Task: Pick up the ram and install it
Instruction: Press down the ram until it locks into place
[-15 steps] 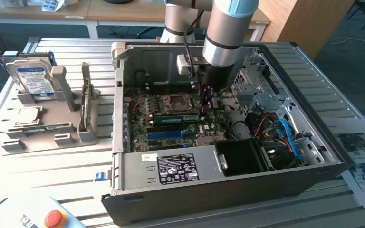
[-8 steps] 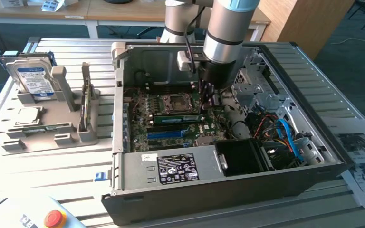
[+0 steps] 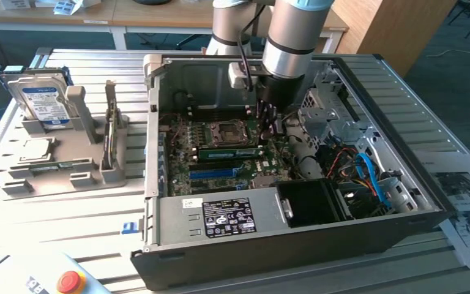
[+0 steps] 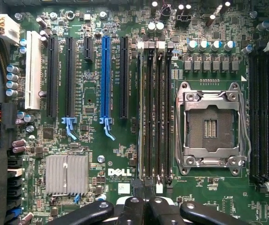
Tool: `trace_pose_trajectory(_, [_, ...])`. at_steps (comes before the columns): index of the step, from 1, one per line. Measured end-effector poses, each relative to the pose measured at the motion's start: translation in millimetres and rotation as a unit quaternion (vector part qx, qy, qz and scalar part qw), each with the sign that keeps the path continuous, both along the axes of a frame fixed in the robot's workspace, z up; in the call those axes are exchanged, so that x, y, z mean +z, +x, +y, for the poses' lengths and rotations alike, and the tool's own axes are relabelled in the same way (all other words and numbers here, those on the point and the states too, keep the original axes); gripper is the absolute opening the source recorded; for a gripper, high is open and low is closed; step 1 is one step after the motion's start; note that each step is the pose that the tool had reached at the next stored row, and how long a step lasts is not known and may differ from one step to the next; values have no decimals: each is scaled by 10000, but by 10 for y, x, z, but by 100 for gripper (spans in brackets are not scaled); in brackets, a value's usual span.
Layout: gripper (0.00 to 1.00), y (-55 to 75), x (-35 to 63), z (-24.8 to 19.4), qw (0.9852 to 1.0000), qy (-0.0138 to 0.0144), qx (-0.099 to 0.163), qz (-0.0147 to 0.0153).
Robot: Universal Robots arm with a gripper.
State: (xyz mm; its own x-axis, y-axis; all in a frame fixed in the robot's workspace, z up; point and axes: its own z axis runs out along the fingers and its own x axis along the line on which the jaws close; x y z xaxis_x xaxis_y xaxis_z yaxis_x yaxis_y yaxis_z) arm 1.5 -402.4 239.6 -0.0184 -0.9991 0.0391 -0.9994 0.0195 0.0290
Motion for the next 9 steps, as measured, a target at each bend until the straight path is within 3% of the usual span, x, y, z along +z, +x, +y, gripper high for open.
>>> trace_pose_trajectory(5, [10, -14, 0, -1, 10000, -3, 1, 1])
trace_pose_trajectory(9, [10, -120, -8, 1, 10000, -1, -1, -1])
